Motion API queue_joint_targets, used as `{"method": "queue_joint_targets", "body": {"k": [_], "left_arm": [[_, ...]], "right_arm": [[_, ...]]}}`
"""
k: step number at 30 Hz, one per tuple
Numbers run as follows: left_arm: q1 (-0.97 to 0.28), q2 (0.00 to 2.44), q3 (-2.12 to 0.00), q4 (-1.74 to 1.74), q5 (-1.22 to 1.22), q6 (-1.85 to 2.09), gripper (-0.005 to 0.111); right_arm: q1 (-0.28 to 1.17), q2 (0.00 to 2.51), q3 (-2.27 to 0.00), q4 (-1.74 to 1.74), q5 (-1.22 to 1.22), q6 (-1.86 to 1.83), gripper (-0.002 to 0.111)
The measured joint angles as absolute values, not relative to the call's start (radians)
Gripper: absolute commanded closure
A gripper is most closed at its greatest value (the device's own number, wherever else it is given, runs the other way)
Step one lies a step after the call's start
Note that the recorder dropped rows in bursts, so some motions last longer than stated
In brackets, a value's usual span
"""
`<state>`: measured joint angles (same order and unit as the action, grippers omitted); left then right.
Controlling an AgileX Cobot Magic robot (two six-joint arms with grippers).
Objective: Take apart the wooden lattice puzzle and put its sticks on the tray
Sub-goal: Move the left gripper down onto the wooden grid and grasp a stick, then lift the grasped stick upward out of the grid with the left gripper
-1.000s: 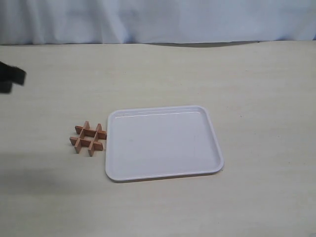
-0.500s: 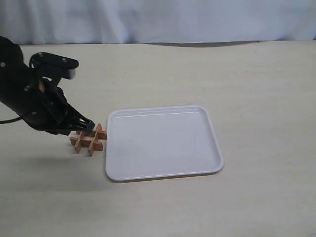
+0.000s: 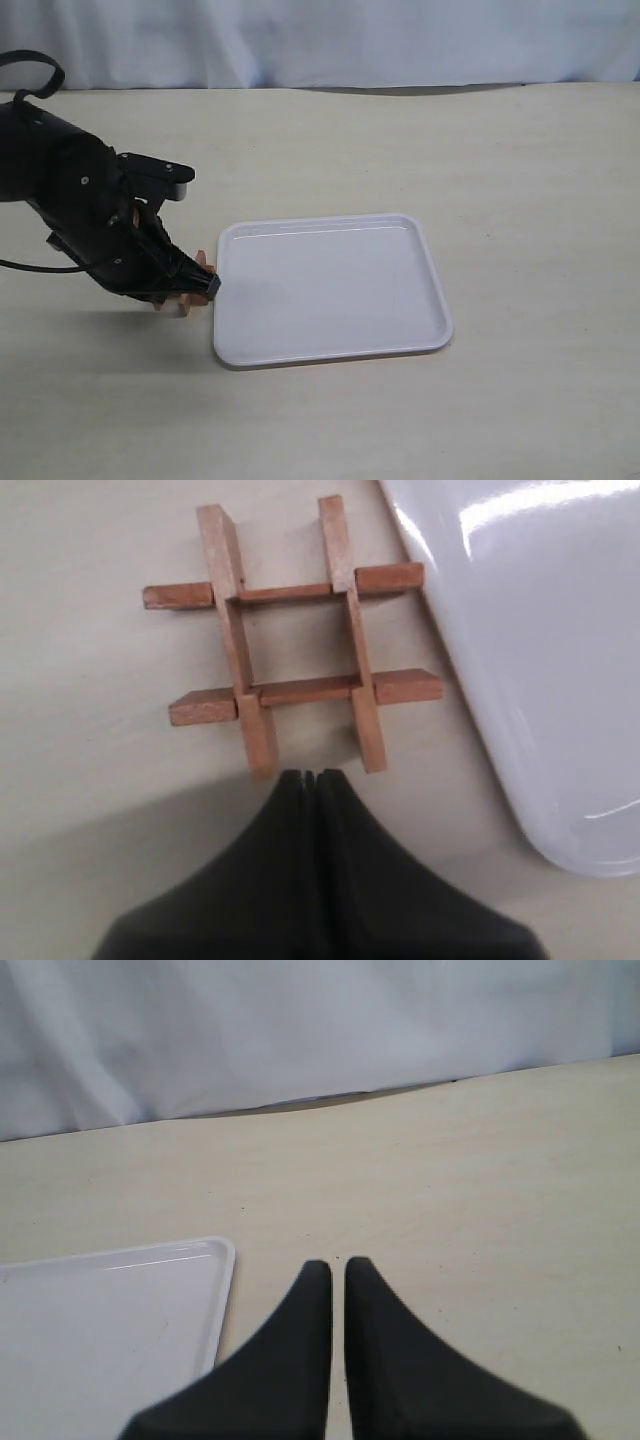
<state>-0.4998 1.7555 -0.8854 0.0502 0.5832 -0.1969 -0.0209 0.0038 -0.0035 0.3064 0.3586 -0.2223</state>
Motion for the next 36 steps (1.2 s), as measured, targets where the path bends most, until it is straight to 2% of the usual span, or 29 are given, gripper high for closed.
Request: {"method": "queue_joint_targets", "body": {"k": [2, 6, 9, 36], "left_arm": [[-0.5, 1.756, -0.885, 0.062, 0.587, -0.201, 0.1], [-0.5, 1.756, -0.885, 0.095, 0.609, -0.221, 0.08], [-0.5, 1.756, -0.885, 0.13, 0.613, -0.262, 0.073], [-0.5, 1.81, -0.885, 0.148, 0.551, -0.302, 0.073]], "right_arm": [[-0.021, 0.004, -0.004, 0.306, 0.359, -0.222, 0.104], [-0.021, 0.004, -0.004, 0.306, 0.359, -0.222, 0.104], [-0.021, 0.004, -0.004, 0.306, 0.359, -0.222, 0.104], [-0.021, 0.004, -0.004, 0.306, 0.359, -0.222, 0.104]]}}
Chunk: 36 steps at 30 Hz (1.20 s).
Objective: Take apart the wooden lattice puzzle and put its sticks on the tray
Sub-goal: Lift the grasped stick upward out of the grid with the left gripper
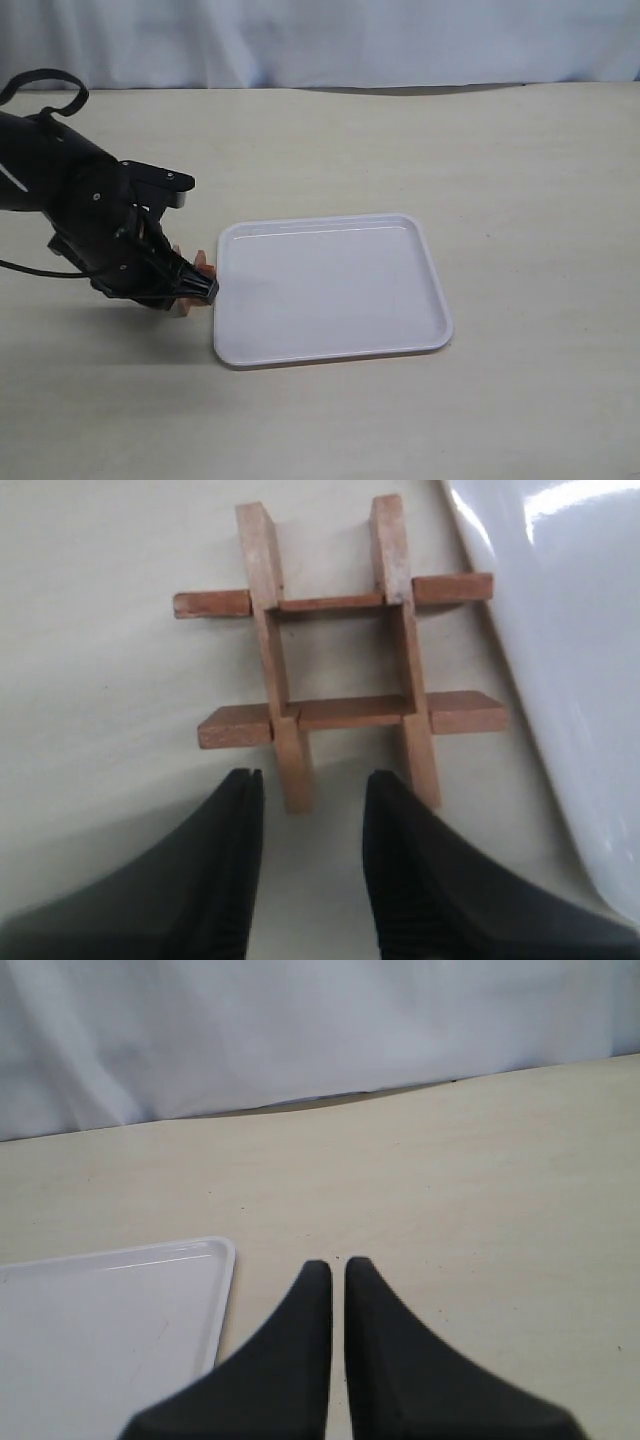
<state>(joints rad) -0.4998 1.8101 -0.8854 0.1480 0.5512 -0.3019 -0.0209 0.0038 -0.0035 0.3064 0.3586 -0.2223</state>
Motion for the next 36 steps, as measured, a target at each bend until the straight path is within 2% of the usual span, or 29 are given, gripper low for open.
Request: {"method": "queue_joint_targets", "body": {"k": [8, 11, 14, 24, 31, 36], "left_arm": [[-0.5, 1.859, -0.885, 0.181, 0.544, -0.328, 0.074], [-0.5, 1.863, -0.885, 0.181, 0.527, -0.329, 0.087], [-0.5, 1.863, -0.885, 0.195, 0.523, -0.336, 0.107], [-0.5, 1.856, -0.885, 0.212, 0.525, -0.336, 0.107], [-0.502, 1.747, -0.951, 0.21, 0.636, -0.317, 0.107], [-0.574, 1.668, -1.025, 0.18, 0.649, -0.312, 0.107]], "right_arm": [[-0.021, 0.004, -0.004, 0.306, 0.359, -0.222, 0.104], [-0.021, 0.004, -0.004, 0.306, 0.359, -0.222, 0.104], [-0.021, 0.004, -0.004, 0.306, 0.359, -0.222, 0.104], [-0.021, 0.004, -0.004, 0.306, 0.359, -0.222, 0.104], [-0.021, 0.004, -0.004, 0.306, 0.359, -0.222, 0.104], [-0.021, 0.004, -0.004, 0.306, 0.359, -0.222, 0.104]]}}
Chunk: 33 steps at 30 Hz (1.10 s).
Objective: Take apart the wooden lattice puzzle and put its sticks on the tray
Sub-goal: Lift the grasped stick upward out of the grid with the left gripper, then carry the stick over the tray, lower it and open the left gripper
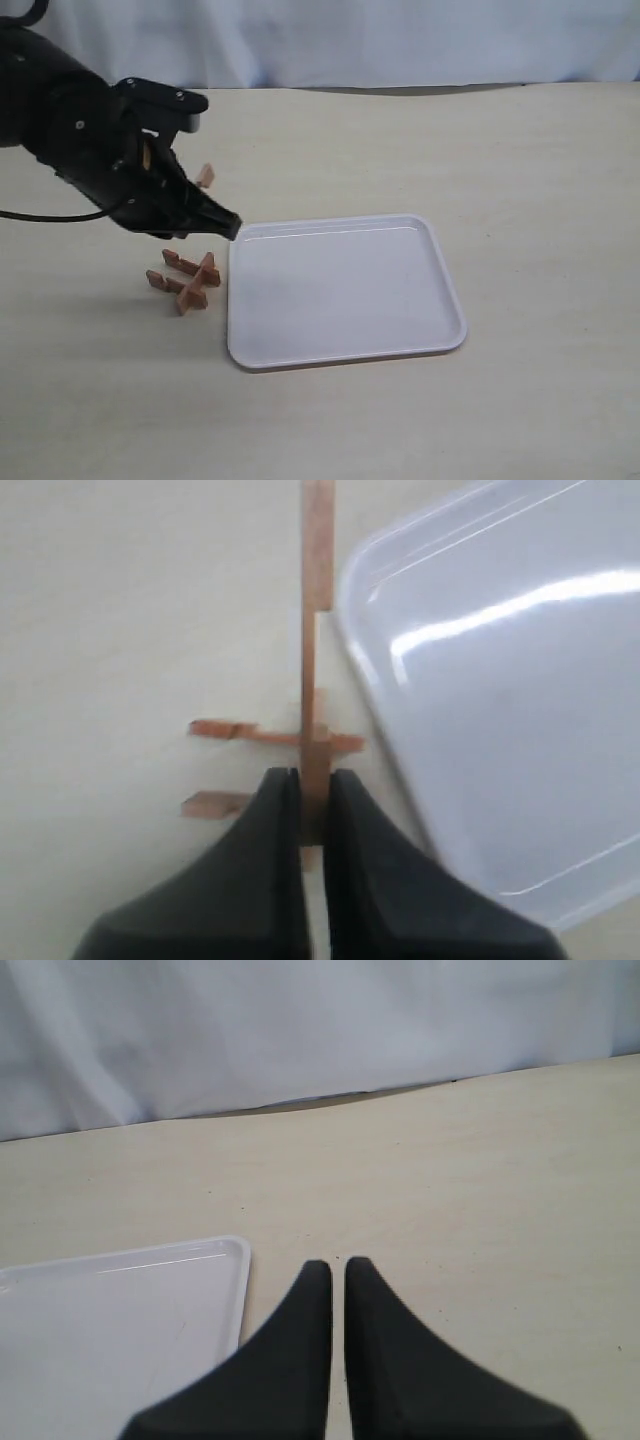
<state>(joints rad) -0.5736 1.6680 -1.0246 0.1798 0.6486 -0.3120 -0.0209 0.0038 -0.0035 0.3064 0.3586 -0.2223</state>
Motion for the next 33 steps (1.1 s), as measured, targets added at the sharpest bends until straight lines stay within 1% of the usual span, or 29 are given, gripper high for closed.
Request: {"method": "queue_joint_targets", "body": {"k": [3, 4, 6, 11, 13, 16, 18, 20, 23, 29, 33], "left_arm": [[-0.643, 1.674, -1.067, 0.139, 0.609, -0.311, 0.107], [-0.688, 1.702, -1.094, 0.125, 0.583, -0.313, 0.107], [-0.727, 1.758, -1.129, 0.119, 0.567, -0.326, 0.107], [-0.748, 1.955, -1.146, 0.117, 0.538, -0.336, 0.106], [-0.748, 1.973, -1.146, 0.117, 0.538, -0.336, 0.096], [-0.748, 1.973, -1.146, 0.117, 0.534, -0.336, 0.069], [-0.748, 1.973, -1.146, 0.117, 0.534, -0.336, 0.057], [-0.748, 1.973, -1.146, 0.117, 0.534, -0.336, 0.055], [-0.748, 1.964, -1.147, 0.13, 0.562, -0.336, 0.056], [-0.748, 1.868, -1.168, 0.202, 0.702, -0.336, 0.056], [-0.748, 1.79, -1.17, 0.271, 0.839, -0.336, 0.056]], "right_arm": [[-0.021, 0.004, -0.004, 0.306, 0.359, -0.222, 0.104], [-0.021, 0.004, -0.004, 0.306, 0.359, -0.222, 0.104], [-0.021, 0.004, -0.004, 0.306, 0.359, -0.222, 0.104], [-0.021, 0.004, -0.004, 0.306, 0.359, -0.222, 0.104], [-0.021, 0.004, -0.004, 0.306, 0.359, -0.222, 0.104], [-0.021, 0.004, -0.004, 0.306, 0.359, -0.222, 0.104], [-0.021, 0.004, -0.004, 0.306, 0.359, -0.222, 0.104], [-0.021, 0.004, -0.004, 0.306, 0.359, -0.222, 0.104], [-0.021, 0.004, -0.004, 0.306, 0.359, -0.222, 0.104], [-0.021, 0.004, -0.004, 0.306, 0.359, -0.222, 0.104], [-0.021, 0.004, -0.004, 0.306, 0.359, -0.222, 0.104]]}}
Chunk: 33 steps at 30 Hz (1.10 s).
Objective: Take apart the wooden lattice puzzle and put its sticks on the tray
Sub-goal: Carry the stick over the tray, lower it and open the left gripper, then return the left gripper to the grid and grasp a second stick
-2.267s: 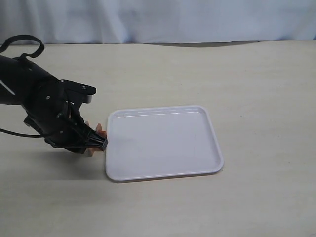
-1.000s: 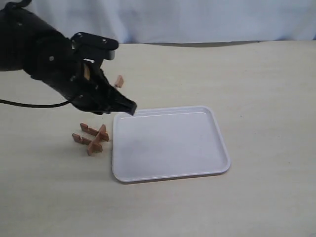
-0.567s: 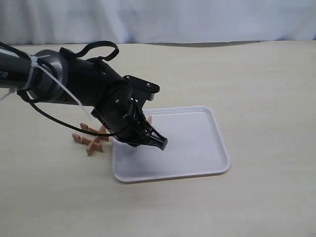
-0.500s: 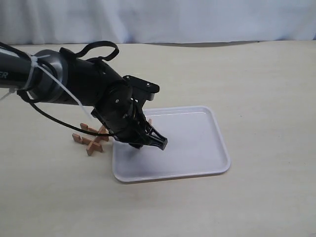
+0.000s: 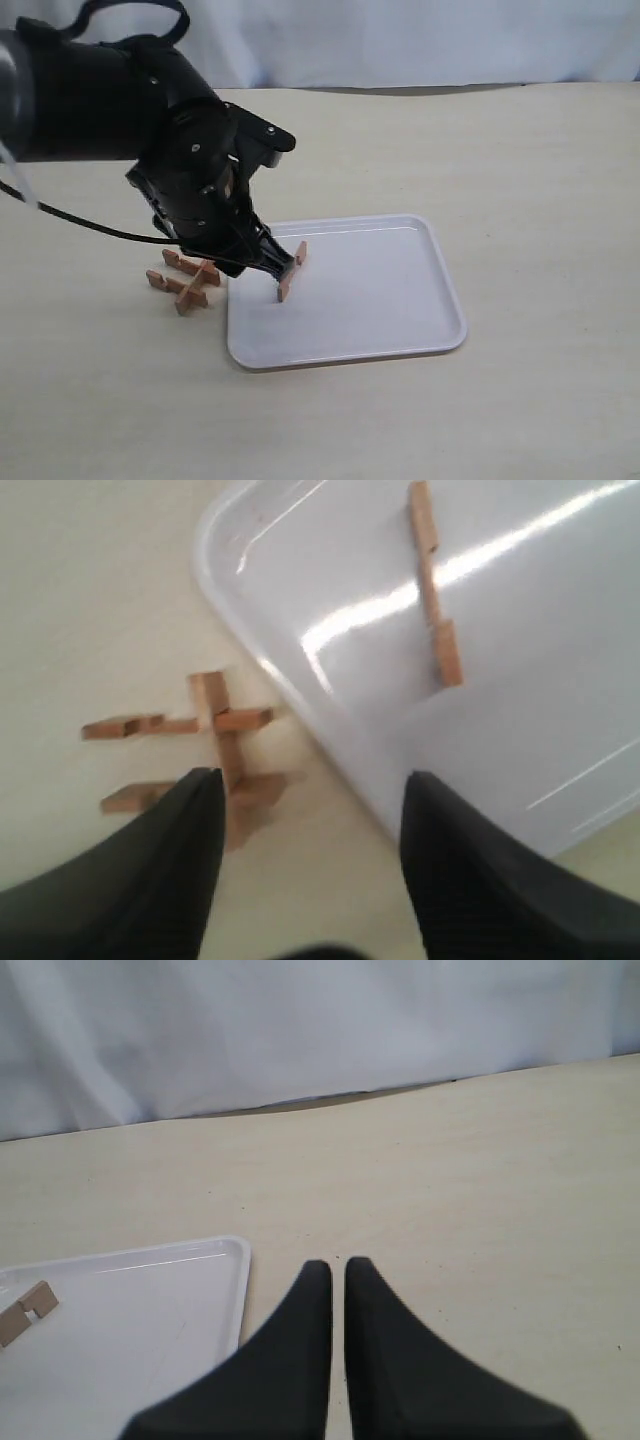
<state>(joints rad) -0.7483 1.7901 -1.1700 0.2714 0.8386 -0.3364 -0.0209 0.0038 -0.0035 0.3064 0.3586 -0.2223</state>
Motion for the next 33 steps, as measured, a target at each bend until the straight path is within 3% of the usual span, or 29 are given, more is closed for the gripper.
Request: {"method": "queue_joint_targets", "body": {"k": [6, 16, 33], "left_arm": [[-0.714, 1.704, -1.067, 0.297, 0.886, -0.336, 0.056], [-0.628, 1.666, -0.81, 0.253, 0.614, -0.388, 0.056], [-0.628, 1.782, -0.805, 0.237, 0.425, -0.389, 0.056]], "right_arm": [[-0.021, 0.004, -0.004, 0.306, 0.359, -0.222, 0.104], [-0.021, 0.004, -0.004, 0.306, 0.359, -0.222, 0.104], [-0.021, 0.004, -0.004, 0.306, 0.359, -0.222, 0.104]]}}
